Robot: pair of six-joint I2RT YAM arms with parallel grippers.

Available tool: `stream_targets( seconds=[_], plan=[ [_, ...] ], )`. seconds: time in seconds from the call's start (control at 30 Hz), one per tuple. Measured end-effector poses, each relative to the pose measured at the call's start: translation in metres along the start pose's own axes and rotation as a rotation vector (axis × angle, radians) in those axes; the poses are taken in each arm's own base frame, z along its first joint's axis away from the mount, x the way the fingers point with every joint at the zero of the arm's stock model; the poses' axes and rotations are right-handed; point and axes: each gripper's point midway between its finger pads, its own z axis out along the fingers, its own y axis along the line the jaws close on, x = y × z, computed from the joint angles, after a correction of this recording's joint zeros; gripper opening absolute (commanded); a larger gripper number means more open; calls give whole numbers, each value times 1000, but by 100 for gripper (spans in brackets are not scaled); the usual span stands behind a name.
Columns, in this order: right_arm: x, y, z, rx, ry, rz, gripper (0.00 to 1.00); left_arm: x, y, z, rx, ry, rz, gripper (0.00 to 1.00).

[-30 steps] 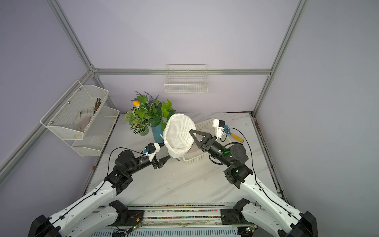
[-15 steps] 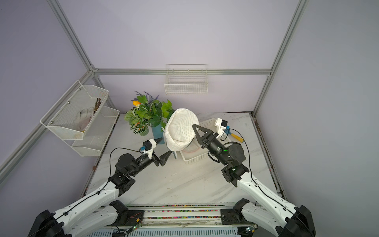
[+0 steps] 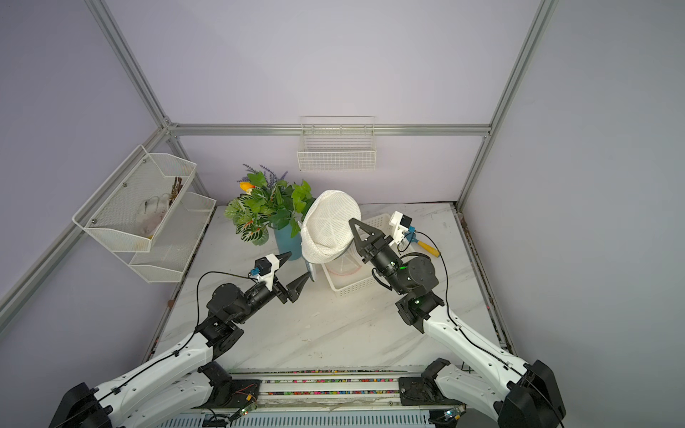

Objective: Turn the laundry bag inside out
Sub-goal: Turn over the laundry bag.

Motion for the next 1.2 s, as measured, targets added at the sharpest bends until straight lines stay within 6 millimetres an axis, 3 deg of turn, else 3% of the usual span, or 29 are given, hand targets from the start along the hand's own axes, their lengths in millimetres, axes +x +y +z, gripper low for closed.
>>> stream_targets(
  seconds=[0.1, 0.17, 0.4, 0.6, 0.77, 1.07, 1.2],
  plan=[
    [1, 2, 1, -4, 1, 6, 0, 4, 0, 8, 5, 13, -4, 86],
    [2, 7, 2, -17, 1, 10, 0, 4, -1, 14, 7, 17, -10, 80],
    [1, 18, 2, -52, -11, 38, 0, 6, 4, 28, -42, 29, -31, 29],
    [-7, 32, -3, -119, -54, 118, 0, 9, -1, 30, -48, 34, -41, 2],
    [-12, 44, -5, -175, -75, 164, 0, 22, -16, 40, -15, 46, -55, 0],
    [-18, 57, -7, -239, -98, 210, 0, 74, -54, 59, 49, 122, -74, 3],
    [-16, 55, -5, -254, -85, 215, 0, 70, -63, 68, 69, 89, -75, 9]
  ],
)
